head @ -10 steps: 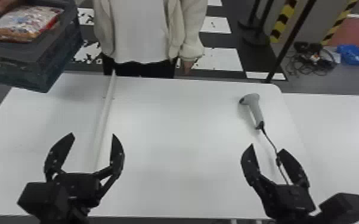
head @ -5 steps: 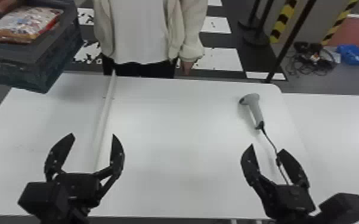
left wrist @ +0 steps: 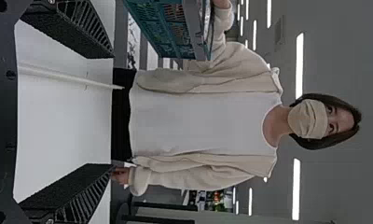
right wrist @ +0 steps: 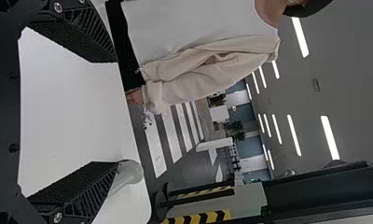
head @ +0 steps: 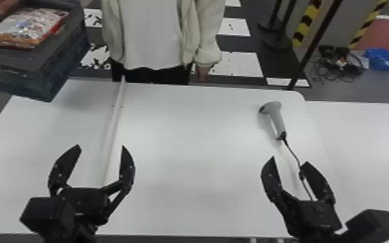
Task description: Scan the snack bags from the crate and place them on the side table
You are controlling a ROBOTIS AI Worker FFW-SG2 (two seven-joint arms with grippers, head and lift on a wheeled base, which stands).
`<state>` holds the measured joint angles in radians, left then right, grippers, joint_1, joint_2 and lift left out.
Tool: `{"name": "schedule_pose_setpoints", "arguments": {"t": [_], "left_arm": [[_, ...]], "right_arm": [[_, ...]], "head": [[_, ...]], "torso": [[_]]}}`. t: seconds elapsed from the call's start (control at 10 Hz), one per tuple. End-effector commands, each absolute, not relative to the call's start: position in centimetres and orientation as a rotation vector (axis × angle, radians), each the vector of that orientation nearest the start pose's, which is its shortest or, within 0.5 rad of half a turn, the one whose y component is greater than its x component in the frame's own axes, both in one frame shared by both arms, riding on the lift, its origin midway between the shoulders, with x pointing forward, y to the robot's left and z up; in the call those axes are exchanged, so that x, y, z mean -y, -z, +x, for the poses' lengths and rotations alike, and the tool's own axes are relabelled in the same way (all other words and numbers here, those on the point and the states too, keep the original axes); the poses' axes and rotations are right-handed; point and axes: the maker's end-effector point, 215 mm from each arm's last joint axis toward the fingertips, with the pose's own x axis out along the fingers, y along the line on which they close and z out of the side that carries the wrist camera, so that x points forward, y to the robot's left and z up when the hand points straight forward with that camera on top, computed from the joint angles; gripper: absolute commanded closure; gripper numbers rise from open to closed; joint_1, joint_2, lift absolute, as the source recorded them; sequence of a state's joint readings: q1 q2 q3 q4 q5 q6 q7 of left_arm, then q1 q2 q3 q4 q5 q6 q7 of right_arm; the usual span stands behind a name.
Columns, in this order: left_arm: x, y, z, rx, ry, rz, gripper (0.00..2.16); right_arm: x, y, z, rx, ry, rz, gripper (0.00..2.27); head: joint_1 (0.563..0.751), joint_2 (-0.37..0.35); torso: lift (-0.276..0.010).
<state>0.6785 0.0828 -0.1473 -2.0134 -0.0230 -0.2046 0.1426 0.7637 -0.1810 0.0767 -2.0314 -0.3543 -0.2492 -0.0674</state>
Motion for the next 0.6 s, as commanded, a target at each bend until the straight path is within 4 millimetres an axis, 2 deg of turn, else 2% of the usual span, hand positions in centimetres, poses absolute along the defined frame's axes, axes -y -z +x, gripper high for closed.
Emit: {"name": "schedule_pose_setpoints", "arguments": {"t": [0.0, 0.5], "left_arm": [[-18.3, 36.9, 37.81, -0.036, 0.029, 0.0, 0.03], [-18.22, 36.9, 37.8, -0.036, 0.031, -0.001, 0.03]], "right_arm": [[23.35, 38.57, 35.29, -0.094, -0.012, 0.254, 0.09], [23.35, 38.57, 35.29, -0.094, -0.012, 0.254, 0.09]], "head": [[0.695, -0.08], [0.695, -0.08]], "torso": [[-0.05], [-0.05]]}}
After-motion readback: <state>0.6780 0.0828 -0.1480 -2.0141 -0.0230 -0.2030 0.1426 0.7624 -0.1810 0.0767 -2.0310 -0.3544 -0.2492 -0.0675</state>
